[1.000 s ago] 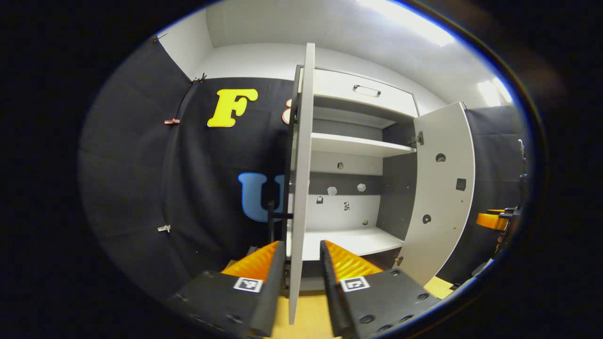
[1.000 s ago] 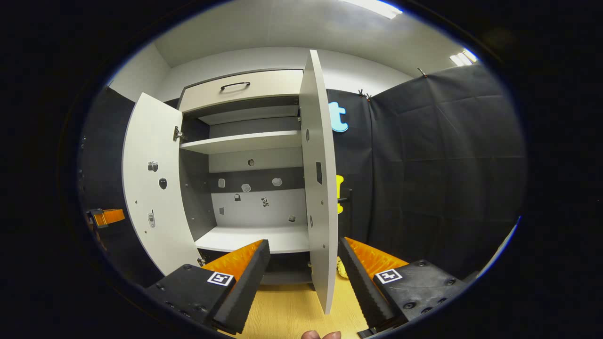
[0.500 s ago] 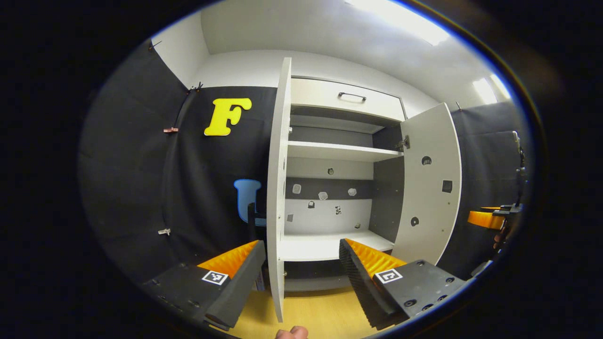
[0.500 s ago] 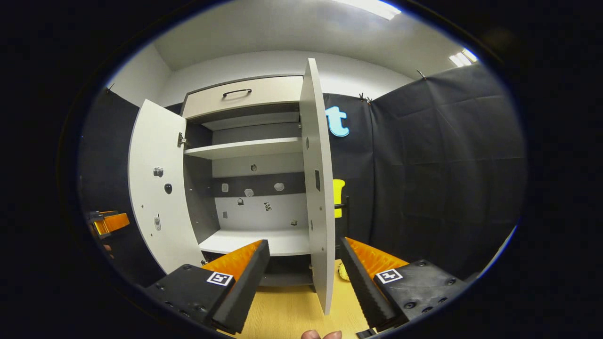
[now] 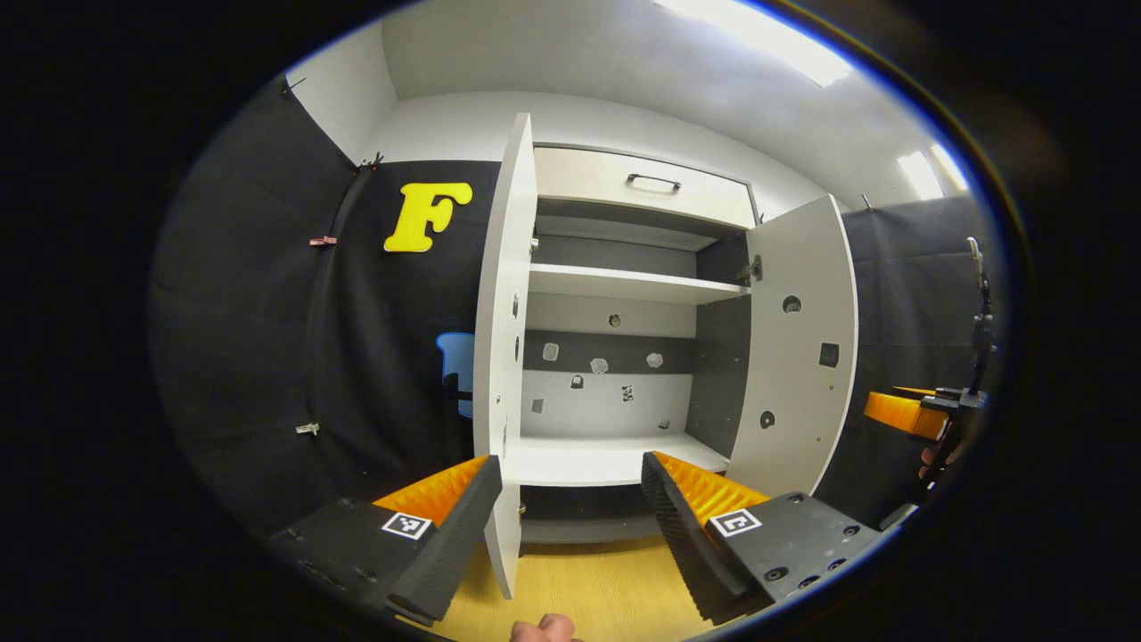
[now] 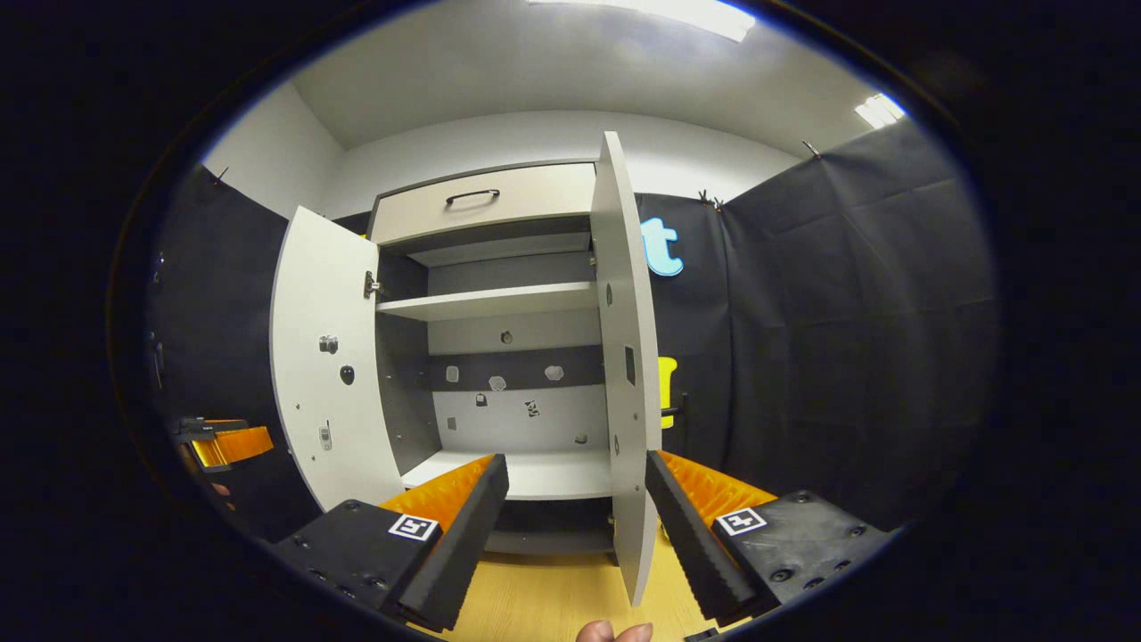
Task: Open the right door of the double-door shoe cabinet with the right hand, and open the left door with the left hand.
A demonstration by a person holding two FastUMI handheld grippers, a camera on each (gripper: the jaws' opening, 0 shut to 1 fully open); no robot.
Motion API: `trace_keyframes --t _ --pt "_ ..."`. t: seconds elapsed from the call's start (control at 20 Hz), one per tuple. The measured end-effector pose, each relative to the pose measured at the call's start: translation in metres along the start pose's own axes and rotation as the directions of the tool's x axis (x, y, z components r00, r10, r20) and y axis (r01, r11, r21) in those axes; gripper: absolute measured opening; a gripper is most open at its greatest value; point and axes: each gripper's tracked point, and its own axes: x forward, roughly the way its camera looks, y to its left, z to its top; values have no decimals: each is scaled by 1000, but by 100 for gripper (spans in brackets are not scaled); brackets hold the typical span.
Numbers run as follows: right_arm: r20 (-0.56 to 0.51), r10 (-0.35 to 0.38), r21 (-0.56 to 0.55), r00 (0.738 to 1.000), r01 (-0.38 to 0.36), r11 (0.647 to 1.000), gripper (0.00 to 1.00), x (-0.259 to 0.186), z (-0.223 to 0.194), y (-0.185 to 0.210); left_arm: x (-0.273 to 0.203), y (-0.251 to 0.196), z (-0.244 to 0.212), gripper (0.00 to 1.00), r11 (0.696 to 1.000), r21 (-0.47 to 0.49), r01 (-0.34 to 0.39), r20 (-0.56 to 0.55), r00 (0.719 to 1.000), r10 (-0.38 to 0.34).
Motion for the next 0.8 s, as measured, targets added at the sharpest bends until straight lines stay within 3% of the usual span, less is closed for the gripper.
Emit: trace_keyframes --t 0.45,0.8 --pt "-1 10 -45 1000 -10 999 97 6 3 10 2 3 -2 98 998 20 -58 -15 998 59" --pt "-7 4 -45 1000 -5 999 97 7 0 10 4 3 -6 98 998 34 -57 -23 998 58"
